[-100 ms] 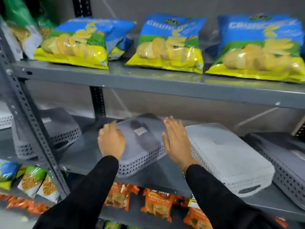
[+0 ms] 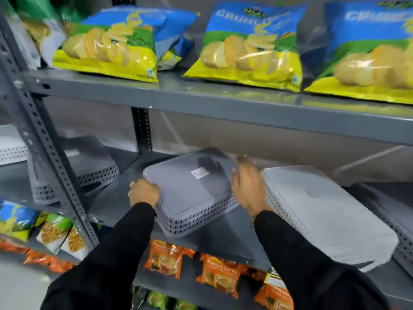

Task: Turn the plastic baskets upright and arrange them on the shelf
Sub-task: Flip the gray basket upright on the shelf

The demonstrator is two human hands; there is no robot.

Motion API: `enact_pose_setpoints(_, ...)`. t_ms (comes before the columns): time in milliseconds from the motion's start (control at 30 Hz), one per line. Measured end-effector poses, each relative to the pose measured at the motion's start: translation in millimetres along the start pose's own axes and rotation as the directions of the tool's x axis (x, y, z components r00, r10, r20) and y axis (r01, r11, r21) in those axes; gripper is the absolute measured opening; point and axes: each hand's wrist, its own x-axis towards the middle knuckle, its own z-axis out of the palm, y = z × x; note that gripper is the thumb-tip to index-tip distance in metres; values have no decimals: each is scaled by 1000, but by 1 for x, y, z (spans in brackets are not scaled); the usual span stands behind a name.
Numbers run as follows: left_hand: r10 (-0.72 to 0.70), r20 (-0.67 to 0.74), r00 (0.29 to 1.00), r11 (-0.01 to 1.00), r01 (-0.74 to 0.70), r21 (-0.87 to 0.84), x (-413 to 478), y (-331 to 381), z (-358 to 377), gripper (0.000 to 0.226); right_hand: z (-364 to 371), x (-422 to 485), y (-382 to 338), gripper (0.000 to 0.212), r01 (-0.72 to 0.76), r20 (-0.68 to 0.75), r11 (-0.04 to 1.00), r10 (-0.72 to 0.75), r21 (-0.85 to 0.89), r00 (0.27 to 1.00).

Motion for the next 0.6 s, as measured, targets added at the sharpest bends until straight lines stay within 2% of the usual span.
enact_pose_setpoints(33, -108, 101, 989, 992, 114, -53, 12, -11, -2, 31, 6, 8, 2, 37, -97, 66, 995, 94, 37, 993)
enact_pose_setpoints(100, -218, 276, 936, 962, 253, -99, 29, -30, -2, 14, 28, 24, 7, 39, -206, 126, 975, 195, 87, 973)
enact_pose_setpoints(200, -274, 396, 877, 920, 359, -158, 41, -46, 9, 28, 53, 47, 17, 41, -337, 201, 939, 318, 67, 927)
enact_pose_setpoints(333, -284, 460, 841, 923, 370, -106, 52, -48, 17, 34, 74, 74, 28, 38, -446, 331, 895, 428, -25, 841)
enact_pose_setpoints(467, -282, 494, 823, 937, 346, -43, 66, -51, 16, 35, 85, 87, 36, 55, -566, 444, 817, 551, -111, 707)
enact_pose_setpoints(600, -280, 488, 827, 929, 361, -79, 77, -58, 12, 34, 90, 91, 39, 60, -631, 513, 751, 627, -196, 586)
